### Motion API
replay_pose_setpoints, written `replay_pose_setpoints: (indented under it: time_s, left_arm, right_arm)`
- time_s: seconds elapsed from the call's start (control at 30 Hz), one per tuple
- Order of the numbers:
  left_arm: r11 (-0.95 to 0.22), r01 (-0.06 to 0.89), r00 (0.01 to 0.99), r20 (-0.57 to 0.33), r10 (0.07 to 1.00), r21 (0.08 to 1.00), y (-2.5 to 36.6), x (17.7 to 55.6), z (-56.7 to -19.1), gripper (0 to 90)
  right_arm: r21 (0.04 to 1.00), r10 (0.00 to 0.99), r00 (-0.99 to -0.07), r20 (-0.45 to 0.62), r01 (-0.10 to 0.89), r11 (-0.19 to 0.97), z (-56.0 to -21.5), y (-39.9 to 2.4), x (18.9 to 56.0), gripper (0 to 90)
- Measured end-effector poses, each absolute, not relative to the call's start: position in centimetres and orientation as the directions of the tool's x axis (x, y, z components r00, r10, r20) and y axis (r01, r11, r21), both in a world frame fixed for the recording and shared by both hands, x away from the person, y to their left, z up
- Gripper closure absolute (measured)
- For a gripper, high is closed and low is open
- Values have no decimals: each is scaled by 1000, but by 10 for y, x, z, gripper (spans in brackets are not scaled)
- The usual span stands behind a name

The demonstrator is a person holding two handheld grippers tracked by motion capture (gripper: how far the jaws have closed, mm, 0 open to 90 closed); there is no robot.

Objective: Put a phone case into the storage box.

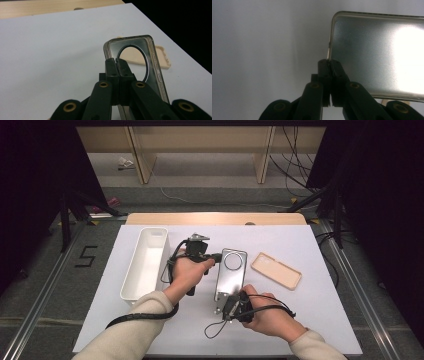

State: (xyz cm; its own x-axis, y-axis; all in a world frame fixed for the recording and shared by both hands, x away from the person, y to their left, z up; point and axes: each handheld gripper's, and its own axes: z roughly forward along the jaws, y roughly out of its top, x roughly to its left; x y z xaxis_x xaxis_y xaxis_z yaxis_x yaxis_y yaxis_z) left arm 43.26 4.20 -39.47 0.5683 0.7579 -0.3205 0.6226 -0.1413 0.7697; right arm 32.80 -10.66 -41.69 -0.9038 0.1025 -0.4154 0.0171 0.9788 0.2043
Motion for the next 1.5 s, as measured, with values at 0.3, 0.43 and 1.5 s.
replay_pose_setpoints:
  time_s: [0.3, 0.43, 1.5]
  left_arm:
    - [-140, 571, 593, -288, 752, 809, 38, 429, -389, 891]
    - [-139, 558, 598, -280, 751, 818, 38, 428, -388, 892]
    - [-92, 473, 520, -193, 832, 876, 74, 437, -370, 891]
  right_arm:
    - [223, 126, -895, -428, 31, 974, -416, -107, 329, 875]
    - [223, 128, -889, -440, 30, 974, -417, -107, 330, 869]
    - [636, 451, -736, -505, 36, 771, -383, -142, 337, 219]
